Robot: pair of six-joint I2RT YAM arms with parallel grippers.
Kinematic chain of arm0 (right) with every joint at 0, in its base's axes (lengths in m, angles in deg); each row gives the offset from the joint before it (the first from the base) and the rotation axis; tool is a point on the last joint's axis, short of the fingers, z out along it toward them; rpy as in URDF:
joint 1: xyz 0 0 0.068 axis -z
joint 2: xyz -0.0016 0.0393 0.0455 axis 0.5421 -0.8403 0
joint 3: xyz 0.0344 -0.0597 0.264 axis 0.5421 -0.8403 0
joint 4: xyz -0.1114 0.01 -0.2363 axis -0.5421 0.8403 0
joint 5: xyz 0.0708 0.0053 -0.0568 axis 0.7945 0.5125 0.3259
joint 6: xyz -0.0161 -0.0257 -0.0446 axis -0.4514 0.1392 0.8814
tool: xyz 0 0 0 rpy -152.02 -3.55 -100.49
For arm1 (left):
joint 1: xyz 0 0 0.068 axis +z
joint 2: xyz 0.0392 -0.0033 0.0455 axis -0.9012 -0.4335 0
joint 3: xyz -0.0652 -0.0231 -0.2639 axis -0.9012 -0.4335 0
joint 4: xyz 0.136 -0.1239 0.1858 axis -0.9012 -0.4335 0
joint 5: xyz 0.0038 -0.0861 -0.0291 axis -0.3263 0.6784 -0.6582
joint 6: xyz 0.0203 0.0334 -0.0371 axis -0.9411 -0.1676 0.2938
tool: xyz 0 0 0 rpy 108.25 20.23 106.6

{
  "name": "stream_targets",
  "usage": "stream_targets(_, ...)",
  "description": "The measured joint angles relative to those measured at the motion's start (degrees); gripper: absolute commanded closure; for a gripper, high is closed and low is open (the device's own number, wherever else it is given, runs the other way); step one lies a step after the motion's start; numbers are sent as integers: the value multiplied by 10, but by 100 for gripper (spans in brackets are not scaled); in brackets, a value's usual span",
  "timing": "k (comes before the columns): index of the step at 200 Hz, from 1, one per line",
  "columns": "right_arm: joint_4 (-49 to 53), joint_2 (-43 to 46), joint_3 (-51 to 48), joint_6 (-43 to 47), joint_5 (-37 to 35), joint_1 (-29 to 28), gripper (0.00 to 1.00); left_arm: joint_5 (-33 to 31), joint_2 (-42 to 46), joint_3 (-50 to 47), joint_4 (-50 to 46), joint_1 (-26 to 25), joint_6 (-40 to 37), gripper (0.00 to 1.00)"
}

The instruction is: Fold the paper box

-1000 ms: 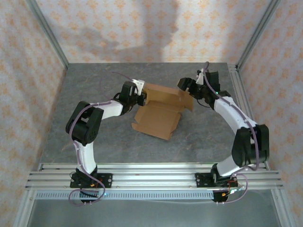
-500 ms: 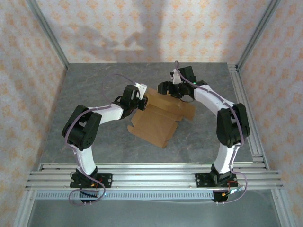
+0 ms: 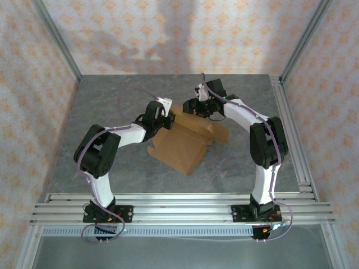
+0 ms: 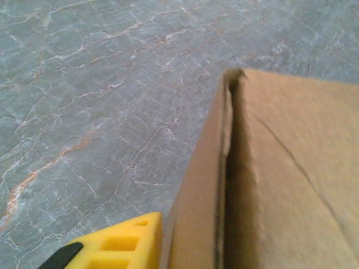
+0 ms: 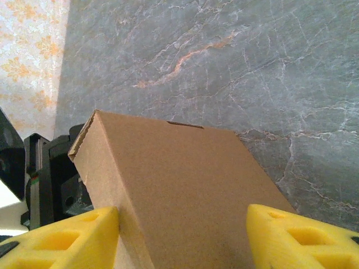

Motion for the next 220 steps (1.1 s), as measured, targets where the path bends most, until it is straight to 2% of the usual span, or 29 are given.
stream_targets(13,0,0,0,-1,1,0,40,-2,-2,1,1,0,8,66)
stream_targets(35,-3,0,-2,-5,6,0,40,-2,-10,4,2,0,10,68)
stream_targets(59,-8,0,-4,-14,13,0,40,-1,-18,12,2,-1,12,76)
stream_targets(79,-12,0,-6,-18,15,0,40,-1,-22,21,-2,-3,11,89)
stream_targets(106,-21,1,-7,-23,15,0,39,1,-24,24,-5,-4,4,100)
stream_targets(136,-32,17,-29,-32,-1,1,33,1,-24,24,-5,-6,5,100)
stream_targets(179,-35,124,-89,-64,-67,31,23,3,-24,24,-2,-2,23,100)
stream_targets(220,-36,274,-127,-83,-137,92,21,23,-22,16,22,26,68,100)
